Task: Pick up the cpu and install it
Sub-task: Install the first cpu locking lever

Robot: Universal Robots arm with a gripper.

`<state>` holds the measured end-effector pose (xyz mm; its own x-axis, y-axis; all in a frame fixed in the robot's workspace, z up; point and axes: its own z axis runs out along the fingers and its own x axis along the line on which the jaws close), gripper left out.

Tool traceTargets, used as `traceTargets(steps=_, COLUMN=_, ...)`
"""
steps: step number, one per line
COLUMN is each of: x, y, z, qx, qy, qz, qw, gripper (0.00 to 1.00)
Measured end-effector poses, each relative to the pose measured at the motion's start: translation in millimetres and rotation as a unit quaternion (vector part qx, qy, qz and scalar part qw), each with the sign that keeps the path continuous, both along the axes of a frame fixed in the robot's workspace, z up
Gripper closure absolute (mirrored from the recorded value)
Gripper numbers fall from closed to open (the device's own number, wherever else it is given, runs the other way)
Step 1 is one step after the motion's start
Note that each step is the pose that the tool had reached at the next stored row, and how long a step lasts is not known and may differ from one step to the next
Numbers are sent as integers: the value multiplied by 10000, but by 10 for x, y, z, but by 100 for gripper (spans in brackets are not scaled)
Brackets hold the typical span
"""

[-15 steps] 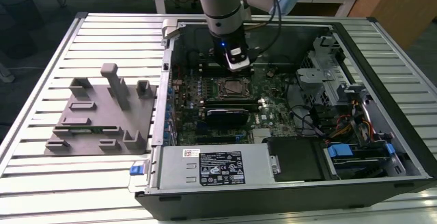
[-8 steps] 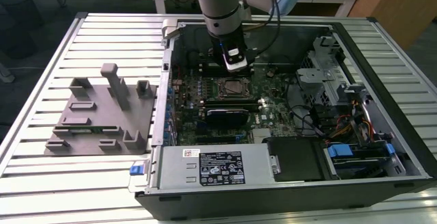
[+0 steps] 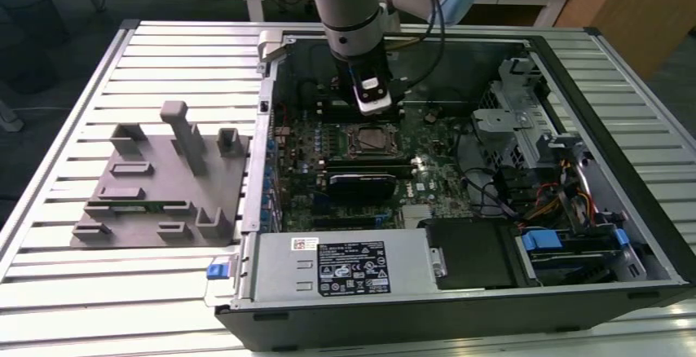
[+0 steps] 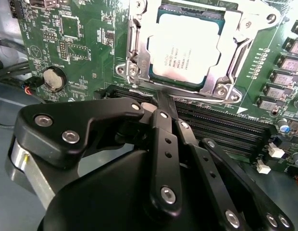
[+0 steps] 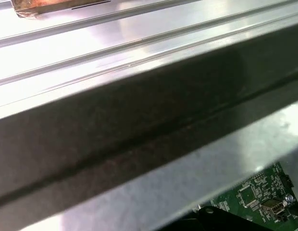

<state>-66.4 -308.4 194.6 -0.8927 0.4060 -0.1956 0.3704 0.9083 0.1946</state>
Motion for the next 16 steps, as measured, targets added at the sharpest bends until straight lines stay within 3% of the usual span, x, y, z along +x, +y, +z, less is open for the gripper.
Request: traceTargets(steps=16, x=0, y=-14, z=-48, qx=0, qy=-39, qz=-6, qw=10000, gripper=89)
